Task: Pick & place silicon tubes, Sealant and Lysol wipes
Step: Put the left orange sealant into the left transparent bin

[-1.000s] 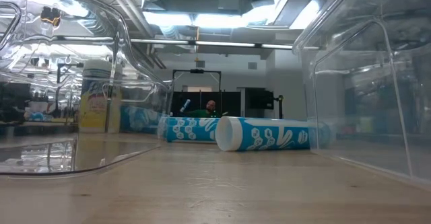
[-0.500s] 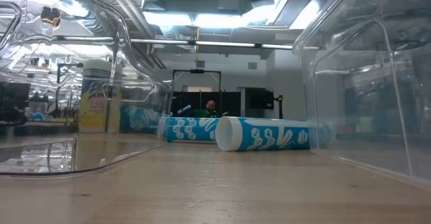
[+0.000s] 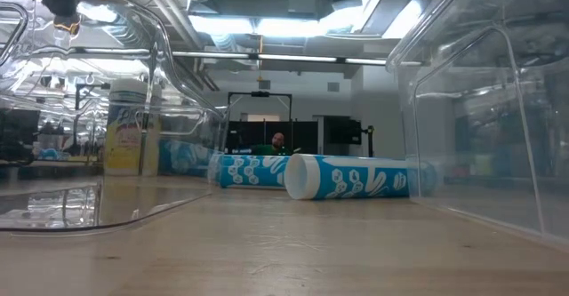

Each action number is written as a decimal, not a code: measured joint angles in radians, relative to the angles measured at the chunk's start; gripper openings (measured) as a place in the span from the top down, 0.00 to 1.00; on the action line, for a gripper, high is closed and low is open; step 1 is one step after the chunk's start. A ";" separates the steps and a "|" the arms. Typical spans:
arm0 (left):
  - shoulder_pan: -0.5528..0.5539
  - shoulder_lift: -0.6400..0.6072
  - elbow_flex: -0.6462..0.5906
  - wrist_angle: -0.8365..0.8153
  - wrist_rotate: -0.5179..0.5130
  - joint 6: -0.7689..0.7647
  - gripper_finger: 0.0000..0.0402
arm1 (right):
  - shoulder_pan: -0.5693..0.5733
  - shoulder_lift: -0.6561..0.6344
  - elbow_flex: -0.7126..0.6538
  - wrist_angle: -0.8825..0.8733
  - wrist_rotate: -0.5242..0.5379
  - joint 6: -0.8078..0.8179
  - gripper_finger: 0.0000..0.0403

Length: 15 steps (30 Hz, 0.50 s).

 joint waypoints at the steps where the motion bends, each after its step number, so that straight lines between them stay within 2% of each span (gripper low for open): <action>1: 0.004 0.011 0.000 0.000 0.009 -0.009 0.50 | 0.000 0.000 0.000 0.000 0.000 0.000 0.20; 7: 0.035 0.069 0.000 -0.014 0.048 -0.098 0.51 | 0.000 0.000 0.000 0.000 0.000 0.000 0.20; 15: 0.069 0.139 0.000 -0.085 0.104 -0.300 0.51 | 0.000 0.000 0.000 0.000 0.000 0.000 0.20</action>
